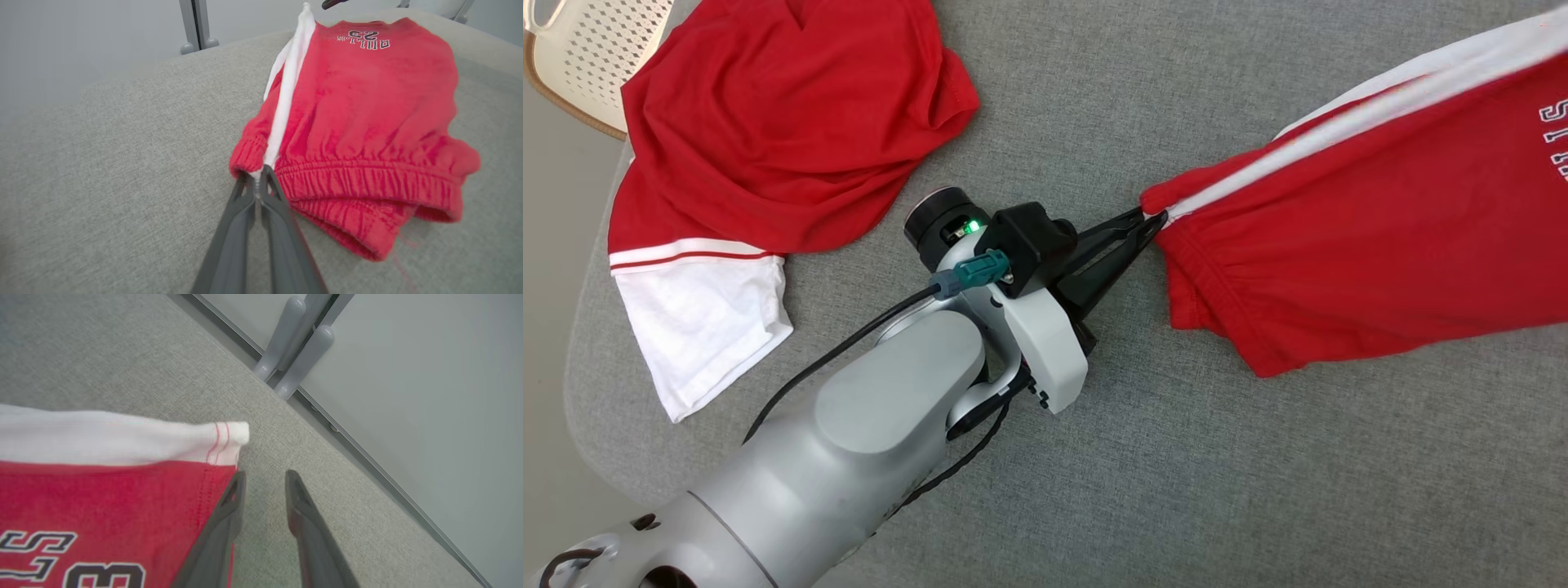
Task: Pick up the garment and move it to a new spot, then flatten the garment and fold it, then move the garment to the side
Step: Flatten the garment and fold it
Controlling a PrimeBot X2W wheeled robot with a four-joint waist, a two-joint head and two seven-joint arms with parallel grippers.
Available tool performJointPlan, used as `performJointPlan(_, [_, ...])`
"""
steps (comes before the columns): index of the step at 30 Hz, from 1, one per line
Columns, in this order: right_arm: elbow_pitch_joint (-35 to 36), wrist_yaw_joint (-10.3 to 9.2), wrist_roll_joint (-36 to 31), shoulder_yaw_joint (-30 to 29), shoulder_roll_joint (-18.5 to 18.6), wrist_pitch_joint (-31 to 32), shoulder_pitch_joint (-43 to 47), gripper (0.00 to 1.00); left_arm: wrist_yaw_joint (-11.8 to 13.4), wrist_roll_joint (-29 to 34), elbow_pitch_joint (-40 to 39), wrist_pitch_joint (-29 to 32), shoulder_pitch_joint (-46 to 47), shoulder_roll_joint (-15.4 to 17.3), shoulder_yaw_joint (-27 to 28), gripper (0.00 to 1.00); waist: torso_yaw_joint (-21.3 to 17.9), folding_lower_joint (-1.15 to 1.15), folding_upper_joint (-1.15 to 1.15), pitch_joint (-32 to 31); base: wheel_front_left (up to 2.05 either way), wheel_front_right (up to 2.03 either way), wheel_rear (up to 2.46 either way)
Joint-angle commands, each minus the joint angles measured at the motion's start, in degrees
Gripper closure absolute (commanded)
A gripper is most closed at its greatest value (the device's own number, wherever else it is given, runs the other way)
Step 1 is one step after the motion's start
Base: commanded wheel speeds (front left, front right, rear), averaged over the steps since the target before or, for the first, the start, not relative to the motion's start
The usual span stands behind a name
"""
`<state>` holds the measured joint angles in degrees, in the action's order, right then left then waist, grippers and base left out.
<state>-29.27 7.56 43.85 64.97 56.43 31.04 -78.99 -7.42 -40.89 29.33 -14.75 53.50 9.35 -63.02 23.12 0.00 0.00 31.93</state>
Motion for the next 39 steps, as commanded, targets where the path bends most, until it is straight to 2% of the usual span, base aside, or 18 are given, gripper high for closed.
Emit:
performJointPlan(1, [-1.1, -0.13, 0.1, -0.7, -0.7, -0.6, -0.6, 0.00, -0.1, -0.6, 0.7, -0.3, 1.3, 0.1, 0.0, 0.00, 0.0, 0.00, 0.00, 0.1, 0.00, 0.00, 0.00])
performJointPlan(6, [-5.3, -0.13, 0.3, -1.6, -3.4, -2.9, 1.9, 0.00, -0.1, -1.0, 2.4, -0.4, 1.0, 0.3, 1.0, 0.00, -1.1, 0.00, 0.00, -1.0, 0.00, 0.00, 0.00])
performJointPlan(10, [-7.1, -0.13, 1.5, -2.6, -5.7, -5.0, 4.0, 0.00, 1.0, 0.8, 2.4, -0.5, -0.5, 1.2, 4.7, 0.00, -2.7, 0.00, 0.00, -2.9, 0.00, 0.00, 0.00])
performJointPlan(14, [-10.2, -0.13, 3.3, -5.8, -8.1, -10.2, 7.4, 0.00, 2.0, 1.9, 1.4, -0.4, -3.3, 2.0, 9.7, 0.00, -4.8, 0.00, 0.00, -5.8, 0.00, 0.00, 0.00])
performJointPlan(16, [-11.6, -0.12, 4.8, -7.9, -10.7, -13.8, 10.1, 0.00, 2.4, 1.9, 1.0, -0.4, -5.4, 2.2, 12.6, 0.00, -6.0, 0.00, 0.00, -7.6, 0.00, 0.00, 0.00])
performJointPlan(17, [-11.6, -0.12, 4.8, -7.9, -10.7, -13.8, 10.1, 0.00, 2.4, 1.9, 1.0, -0.4, -5.4, 2.2, 12.6, 0.00, -6.0, 0.00, 0.00, -7.6, 0.00, 0.00, 0.00])
performJointPlan(26, [-13.3, -0.09, 6.5, -14.7, -17.8, -35.0, 20.5, 0.00, 4.2, 3.9, -0.8, -0.4, -13.7, 2.7, 24.0, 0.00, -10.9, 0.00, 0.00, -15.9, 0.00, 0.00, 0.00])
performJointPlan(30, [-12.2, -0.09, 5.1, -16.8, -19.7, -43.8, 26.4, 0.00, 4.6, 5.4, -3.5, -0.4, -18.5, 2.1, 29.7, 0.00, -12.5, 0.00, 0.00, -18.6, 0.00, 0.00, 0.00])
performJointPlan(34, [-10.1, -0.09, 1.3, -20.7, -21.7, -46.1, 32.2, 0.00, 5.5, 9.0, -8.0, -0.4, -23.9, 1.6, 37.0, 0.00, -14.4, 0.00, 0.00, -20.5, 0.00, 0.00, 0.00])
performJointPlan(36, [-6.6, -0.09, -1.5, -26.7, -23.3, -46.3, 35.2, 0.00, 6.0, 12.5, -10.9, -0.4, -27.3, 1.1, 40.5, 0.00, -15.4, 0.00, 0.00, -21.2, 0.00, 0.00, 0.00])
performJointPlan(39, [-1.0, -0.09, -9.7, -35.2, -25.9, -46.3, 42.7, 0.00, 5.4, 16.5, -14.4, -0.4, -32.2, -0.6, 45.2, 0.00, -16.9, 0.00, 0.00, -22.2, 0.00, 0.00, 0.00])
